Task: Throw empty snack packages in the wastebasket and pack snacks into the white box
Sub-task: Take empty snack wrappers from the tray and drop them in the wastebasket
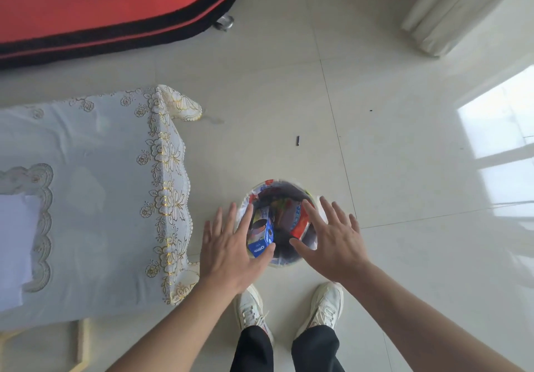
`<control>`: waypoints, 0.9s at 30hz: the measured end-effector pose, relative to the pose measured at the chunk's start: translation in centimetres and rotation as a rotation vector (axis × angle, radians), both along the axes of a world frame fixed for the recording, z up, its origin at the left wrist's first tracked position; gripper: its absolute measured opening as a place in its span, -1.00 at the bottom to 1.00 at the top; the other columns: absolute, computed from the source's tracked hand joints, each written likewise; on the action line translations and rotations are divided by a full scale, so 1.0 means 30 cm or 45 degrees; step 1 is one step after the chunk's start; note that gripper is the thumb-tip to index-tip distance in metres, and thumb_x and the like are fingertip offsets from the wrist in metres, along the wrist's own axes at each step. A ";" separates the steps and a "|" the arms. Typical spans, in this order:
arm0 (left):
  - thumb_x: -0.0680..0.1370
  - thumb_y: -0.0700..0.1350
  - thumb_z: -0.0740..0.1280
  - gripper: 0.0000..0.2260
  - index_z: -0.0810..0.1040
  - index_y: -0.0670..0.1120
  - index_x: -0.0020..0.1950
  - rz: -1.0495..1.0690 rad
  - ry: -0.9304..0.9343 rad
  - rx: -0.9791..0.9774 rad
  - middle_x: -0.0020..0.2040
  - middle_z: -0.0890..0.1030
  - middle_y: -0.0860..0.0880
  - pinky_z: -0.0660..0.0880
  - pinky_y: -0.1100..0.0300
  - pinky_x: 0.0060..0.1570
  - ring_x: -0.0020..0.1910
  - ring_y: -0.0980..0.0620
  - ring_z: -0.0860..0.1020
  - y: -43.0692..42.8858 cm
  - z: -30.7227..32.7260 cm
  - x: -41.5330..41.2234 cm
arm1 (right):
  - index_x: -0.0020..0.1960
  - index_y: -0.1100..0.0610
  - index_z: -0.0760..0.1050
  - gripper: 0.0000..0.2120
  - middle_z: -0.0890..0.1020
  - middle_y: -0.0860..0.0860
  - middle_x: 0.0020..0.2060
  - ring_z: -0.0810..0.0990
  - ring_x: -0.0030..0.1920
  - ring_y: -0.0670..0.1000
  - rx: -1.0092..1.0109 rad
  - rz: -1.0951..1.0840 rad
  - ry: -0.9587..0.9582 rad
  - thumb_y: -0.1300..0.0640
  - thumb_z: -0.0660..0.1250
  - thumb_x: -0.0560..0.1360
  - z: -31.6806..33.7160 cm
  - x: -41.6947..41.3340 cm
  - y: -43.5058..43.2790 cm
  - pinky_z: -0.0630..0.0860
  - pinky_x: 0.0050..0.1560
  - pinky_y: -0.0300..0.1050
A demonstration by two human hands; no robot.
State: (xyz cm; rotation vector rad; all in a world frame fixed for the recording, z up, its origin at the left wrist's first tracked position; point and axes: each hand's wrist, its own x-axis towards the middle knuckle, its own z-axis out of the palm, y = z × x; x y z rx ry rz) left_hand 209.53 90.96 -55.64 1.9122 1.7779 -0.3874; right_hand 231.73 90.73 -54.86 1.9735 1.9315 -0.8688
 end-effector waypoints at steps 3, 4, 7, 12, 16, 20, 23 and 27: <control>0.38 0.51 -0.13 -0.13 -0.22 0.22 0.65 -0.055 -0.023 0.072 0.69 -0.12 0.00 -0.17 -0.10 0.61 0.65 -0.09 -0.19 0.028 0.095 0.000 | 0.63 -0.16 -0.18 -0.18 -0.08 0.01 0.64 -0.10 0.63 0.12 0.042 0.018 -0.025 -0.46 0.03 0.52 0.104 0.006 0.020 -0.06 0.59 0.20; 0.41 0.51 -0.11 -0.14 -0.21 0.22 0.65 -0.069 -0.034 0.104 0.69 -0.11 0.00 -0.17 -0.10 0.61 0.65 -0.09 -0.19 0.037 0.132 0.001 | 0.63 -0.16 -0.18 -0.18 -0.08 0.01 0.64 -0.11 0.63 0.12 0.063 0.016 -0.032 -0.46 0.03 0.52 0.145 0.008 0.026 -0.07 0.59 0.20; 0.45 0.51 -0.08 -0.17 -0.20 0.23 0.65 -0.117 -0.060 0.163 0.69 -0.12 0.02 -0.20 -0.08 0.61 0.65 -0.07 -0.20 0.073 0.266 0.010 | 0.63 -0.18 -0.18 -0.18 -0.08 0.01 0.64 -0.10 0.63 0.11 0.124 -0.034 -0.036 -0.46 0.04 0.52 0.291 0.011 0.057 -0.07 0.59 0.20; 0.44 0.52 -0.10 -0.16 -0.26 0.22 0.64 -0.189 -0.101 0.213 0.68 -0.17 0.04 -0.18 -0.08 0.61 0.65 -0.05 -0.21 0.162 0.553 0.029 | 0.63 -0.17 -0.21 -0.21 -0.05 0.00 0.64 -0.09 0.63 0.12 0.236 -0.099 -0.061 -0.45 -0.02 0.54 0.611 0.009 0.119 -0.06 0.59 0.19; 0.51 0.45 -0.05 -0.22 -0.23 0.21 0.65 -0.203 -0.260 0.274 0.68 -0.12 0.04 -0.19 -0.05 0.61 0.65 -0.02 -0.17 0.213 0.810 0.037 | 0.63 -0.14 -0.17 -0.24 0.01 0.01 0.64 -0.06 0.63 0.12 0.336 -0.110 -0.095 -0.43 -0.05 0.56 0.882 0.010 0.123 -0.03 0.59 0.19; 0.60 0.37 0.05 -0.27 -0.22 0.19 0.65 -0.261 -0.273 0.363 0.68 -0.13 0.04 -0.18 -0.08 0.61 0.65 -0.01 -0.18 0.213 1.058 0.029 | 0.64 -0.11 -0.11 -0.25 0.05 0.03 0.63 -0.03 0.63 0.15 0.440 -0.086 -0.134 -0.43 -0.07 0.57 1.143 0.009 0.101 -0.02 0.59 0.21; 0.61 0.37 0.04 -0.29 -0.21 0.19 0.65 -0.280 -0.281 0.409 0.68 -0.12 0.04 -0.16 -0.08 0.61 0.65 -0.01 -0.16 0.178 1.228 0.010 | 0.63 -0.10 -0.07 -0.25 0.07 0.03 0.63 -0.02 0.62 0.15 0.542 -0.056 -0.142 -0.44 -0.07 0.56 1.335 -0.001 0.076 -0.01 0.58 0.23; 0.62 0.37 0.01 -0.31 -0.18 0.20 0.66 -0.273 -0.292 0.450 0.68 -0.07 0.06 -0.10 -0.05 0.62 0.66 0.00 -0.09 0.111 1.430 -0.043 | 0.63 -0.13 -0.07 -0.25 0.10 0.03 0.63 0.04 0.62 0.14 0.682 0.014 -0.078 -0.45 -0.07 0.55 1.559 -0.033 0.031 0.04 0.59 0.20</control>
